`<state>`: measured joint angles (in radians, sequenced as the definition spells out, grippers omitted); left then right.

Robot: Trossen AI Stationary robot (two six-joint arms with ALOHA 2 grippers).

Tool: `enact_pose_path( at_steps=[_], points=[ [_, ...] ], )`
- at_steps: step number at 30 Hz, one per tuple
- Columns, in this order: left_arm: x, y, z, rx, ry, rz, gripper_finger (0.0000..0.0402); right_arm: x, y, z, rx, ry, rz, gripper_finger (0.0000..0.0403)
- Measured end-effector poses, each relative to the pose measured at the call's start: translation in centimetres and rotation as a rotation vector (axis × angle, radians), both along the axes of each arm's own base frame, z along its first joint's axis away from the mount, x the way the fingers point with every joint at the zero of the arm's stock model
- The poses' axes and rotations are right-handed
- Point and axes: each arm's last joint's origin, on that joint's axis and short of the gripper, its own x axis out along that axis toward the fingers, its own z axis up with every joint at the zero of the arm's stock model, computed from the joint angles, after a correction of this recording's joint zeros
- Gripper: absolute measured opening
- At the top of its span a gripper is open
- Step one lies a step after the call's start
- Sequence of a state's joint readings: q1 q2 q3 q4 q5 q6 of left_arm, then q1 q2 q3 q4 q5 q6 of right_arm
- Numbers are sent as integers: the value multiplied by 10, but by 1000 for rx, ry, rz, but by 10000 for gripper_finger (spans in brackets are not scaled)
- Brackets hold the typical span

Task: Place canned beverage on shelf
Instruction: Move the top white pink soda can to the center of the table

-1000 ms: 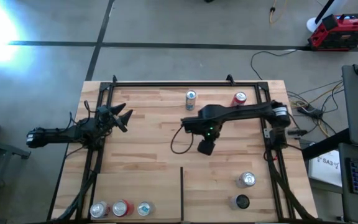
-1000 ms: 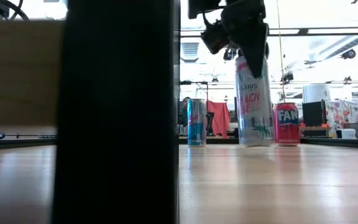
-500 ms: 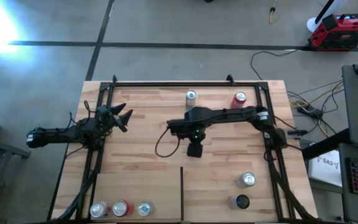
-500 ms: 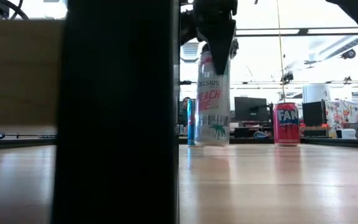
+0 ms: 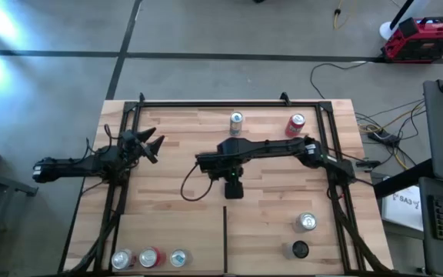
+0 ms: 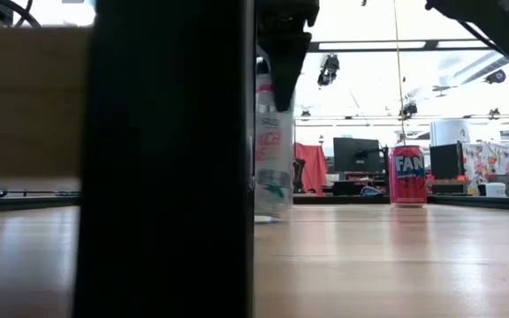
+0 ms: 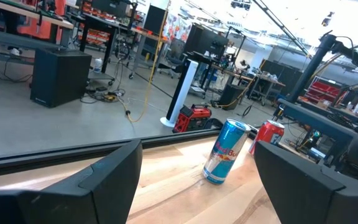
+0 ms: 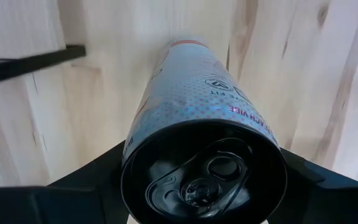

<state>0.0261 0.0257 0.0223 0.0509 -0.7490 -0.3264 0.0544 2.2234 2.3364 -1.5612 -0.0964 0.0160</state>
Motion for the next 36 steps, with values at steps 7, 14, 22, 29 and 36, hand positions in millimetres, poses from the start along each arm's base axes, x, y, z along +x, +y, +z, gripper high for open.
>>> enact_pose_path(
  at_steps=[7, 14, 22, 29, 36],
  points=[
    [0, 0, 0, 0, 0, 0, 294, 3, 8, -1, -26, -24, 110, 256],
    [0, 0, 0, 0, 0, 0, 294, 6, 16, -1, -80, -63, 229, 256],
    [0, 0, 0, 0, 0, 0, 294, 10, 16, -1, -83, -103, 245, 279],
    [0, 0, 0, 0, 0, 0, 294, 12, 17, -1, -86, -135, 285, 323],
    [0, 0, 0, 0, -1, 0, 294, 13, 16, -1, -87, -130, 185, 359]
  ],
)
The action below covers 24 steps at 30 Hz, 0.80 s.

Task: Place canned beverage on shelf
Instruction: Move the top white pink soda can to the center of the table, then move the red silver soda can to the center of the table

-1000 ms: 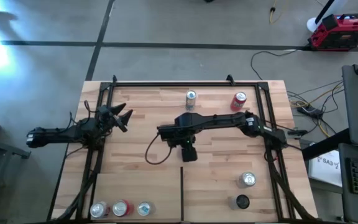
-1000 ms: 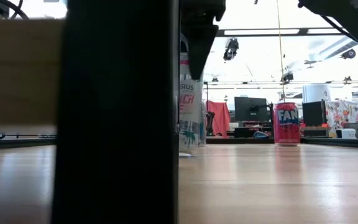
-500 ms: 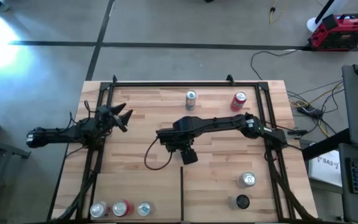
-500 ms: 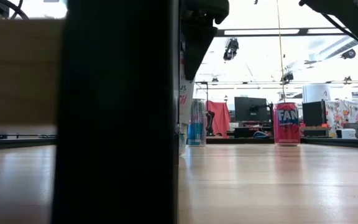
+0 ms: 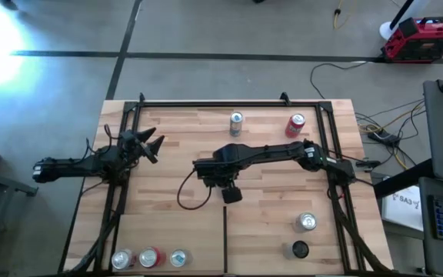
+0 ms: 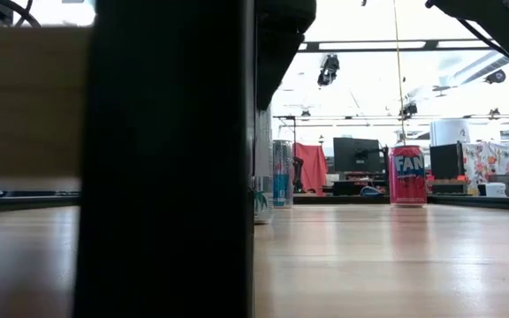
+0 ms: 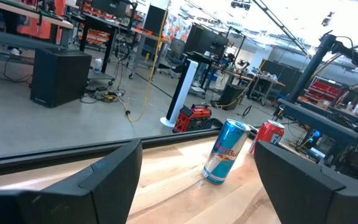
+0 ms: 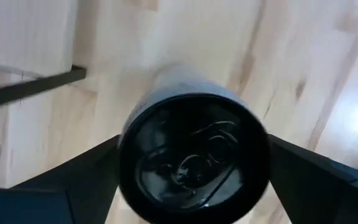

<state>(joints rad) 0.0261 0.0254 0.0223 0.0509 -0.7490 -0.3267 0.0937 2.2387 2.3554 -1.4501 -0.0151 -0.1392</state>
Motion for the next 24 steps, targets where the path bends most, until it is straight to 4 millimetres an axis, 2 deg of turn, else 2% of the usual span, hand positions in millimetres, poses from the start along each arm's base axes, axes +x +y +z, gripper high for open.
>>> enact_pose_path(
  at_steps=[7, 18, 21, 24],
  points=[
    [0, 0, 0, 0, 0, 0, 294, -14, -3, 9, -14, 80, -313, 362],
    [0, 0, 0, 0, 0, 0, 294, -30, -16, 36, 69, 35, -877, 323],
    [0, 0, 0, 0, 0, 0, 294, -41, -16, 36, 70, 63, -970, 322],
    [0, 0, 0, 0, 0, 0, 294, -60, -12, 34, 52, 108, -1054, 322]
  ],
)
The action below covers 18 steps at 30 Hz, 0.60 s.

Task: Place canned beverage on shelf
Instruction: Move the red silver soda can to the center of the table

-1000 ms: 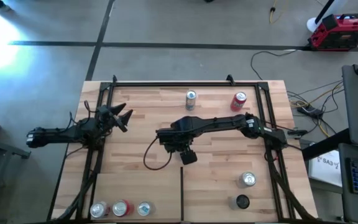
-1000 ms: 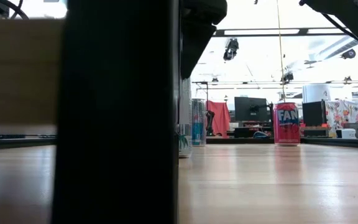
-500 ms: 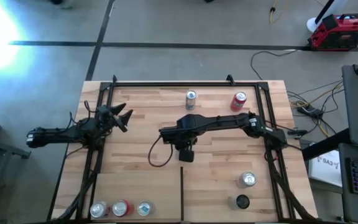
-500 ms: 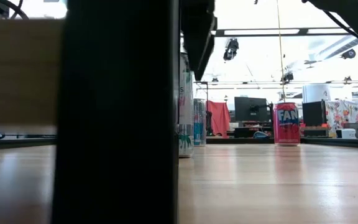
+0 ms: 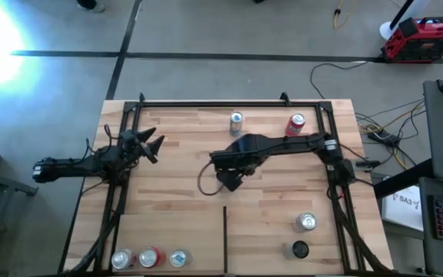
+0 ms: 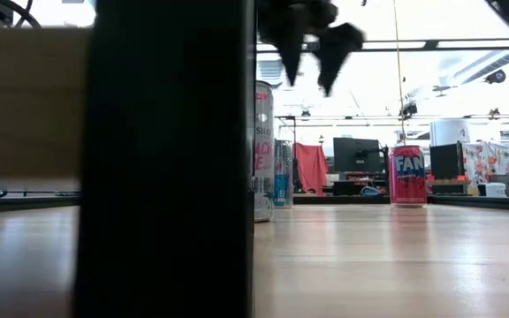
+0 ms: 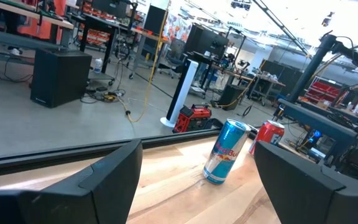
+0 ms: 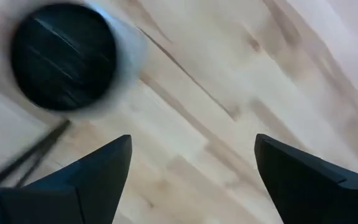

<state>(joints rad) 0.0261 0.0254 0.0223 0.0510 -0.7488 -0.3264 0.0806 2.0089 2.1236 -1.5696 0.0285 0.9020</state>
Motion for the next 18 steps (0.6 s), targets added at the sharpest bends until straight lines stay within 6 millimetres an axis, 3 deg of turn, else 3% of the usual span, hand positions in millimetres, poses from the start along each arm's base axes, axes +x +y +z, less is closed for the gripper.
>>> enact_pose_path(
  at_steps=[9, 18],
  points=[
    [0, 0, 0, 0, 0, 0, 294, -79, 5, -5, 59, 135, -397, 322],
    [0, 0, 0, 0, 0, 0, 294, -128, 36, -20, 113, 160, -771, 322]
  ],
)
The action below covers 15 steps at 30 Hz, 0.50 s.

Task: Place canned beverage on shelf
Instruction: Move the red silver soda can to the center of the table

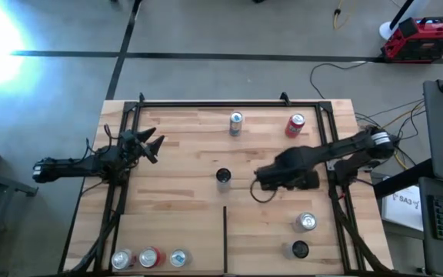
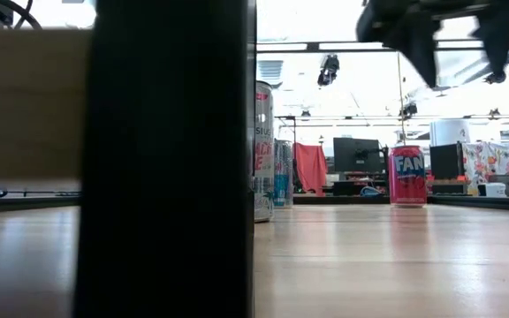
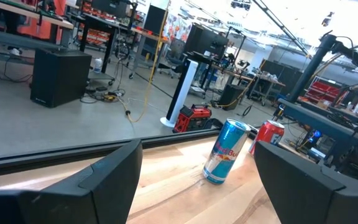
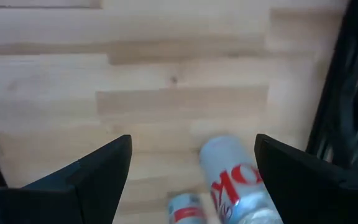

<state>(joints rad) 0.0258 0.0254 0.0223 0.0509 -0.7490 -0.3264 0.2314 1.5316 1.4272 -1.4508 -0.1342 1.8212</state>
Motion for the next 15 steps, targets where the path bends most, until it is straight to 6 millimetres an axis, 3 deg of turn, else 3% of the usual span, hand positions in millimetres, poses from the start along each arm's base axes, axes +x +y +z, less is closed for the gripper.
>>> enact_pose_path(
  at_steps=[6, 15],
  points=[
    [0, 0, 0, 0, 0, 0, 294, -15, 30, -14, 85, 13, -240, 322],
    [0, 0, 0, 0, 0, 0, 294, -34, 70, -18, 40, 60, -442, 322]
  ],
)
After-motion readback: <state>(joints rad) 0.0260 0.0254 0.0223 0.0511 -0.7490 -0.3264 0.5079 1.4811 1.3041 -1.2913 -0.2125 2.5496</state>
